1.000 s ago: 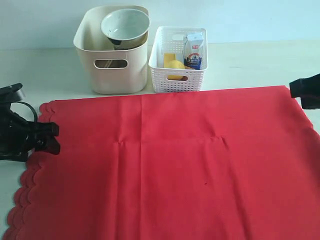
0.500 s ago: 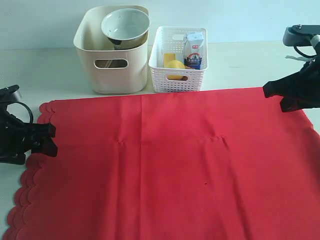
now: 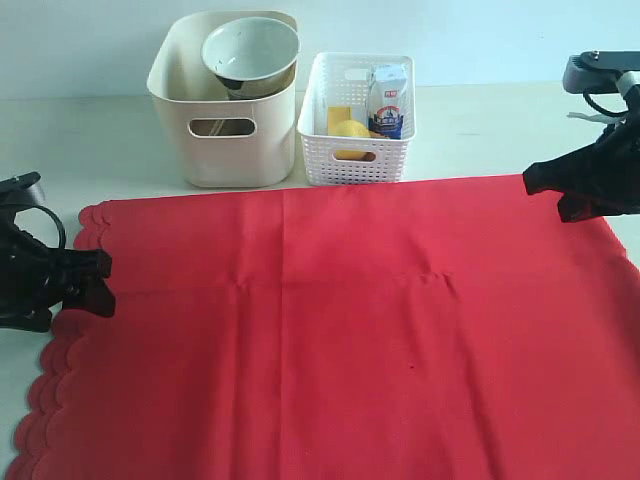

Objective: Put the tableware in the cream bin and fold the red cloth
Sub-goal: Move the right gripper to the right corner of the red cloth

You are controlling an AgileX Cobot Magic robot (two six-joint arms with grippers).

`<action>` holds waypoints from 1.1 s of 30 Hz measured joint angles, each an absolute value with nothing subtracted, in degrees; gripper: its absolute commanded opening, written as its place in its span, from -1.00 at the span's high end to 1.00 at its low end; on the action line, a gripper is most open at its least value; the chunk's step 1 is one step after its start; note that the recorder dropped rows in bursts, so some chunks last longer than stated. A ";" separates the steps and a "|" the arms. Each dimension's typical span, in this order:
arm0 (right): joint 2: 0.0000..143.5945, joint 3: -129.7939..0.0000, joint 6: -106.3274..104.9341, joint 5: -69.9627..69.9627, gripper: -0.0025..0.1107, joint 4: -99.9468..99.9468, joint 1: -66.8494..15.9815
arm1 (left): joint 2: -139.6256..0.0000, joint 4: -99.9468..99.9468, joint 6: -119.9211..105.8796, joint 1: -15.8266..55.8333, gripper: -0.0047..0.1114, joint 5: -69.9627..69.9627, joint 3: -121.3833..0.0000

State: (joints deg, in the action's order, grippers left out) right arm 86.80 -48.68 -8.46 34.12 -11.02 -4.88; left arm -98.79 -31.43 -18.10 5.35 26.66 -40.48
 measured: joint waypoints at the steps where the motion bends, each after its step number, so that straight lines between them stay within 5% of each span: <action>1: 86.80 -48.68 -8.46 34.12 0.96 -11.02 -4.88 | -98.79 -31.43 -18.10 5.35 -0.29 26.66 -40.48; 26: 86.80 -48.68 -8.46 34.02 0.96 -11.37 -4.88 | -101.44 -31.03 -19.01 5.26 -0.28 28.95 -42.67; 33: 86.80 -48.68 -8.46 33.91 0.96 -11.37 -4.88 | -101.93 -33.52 -22.26 5.26 0.17 29.50 -42.77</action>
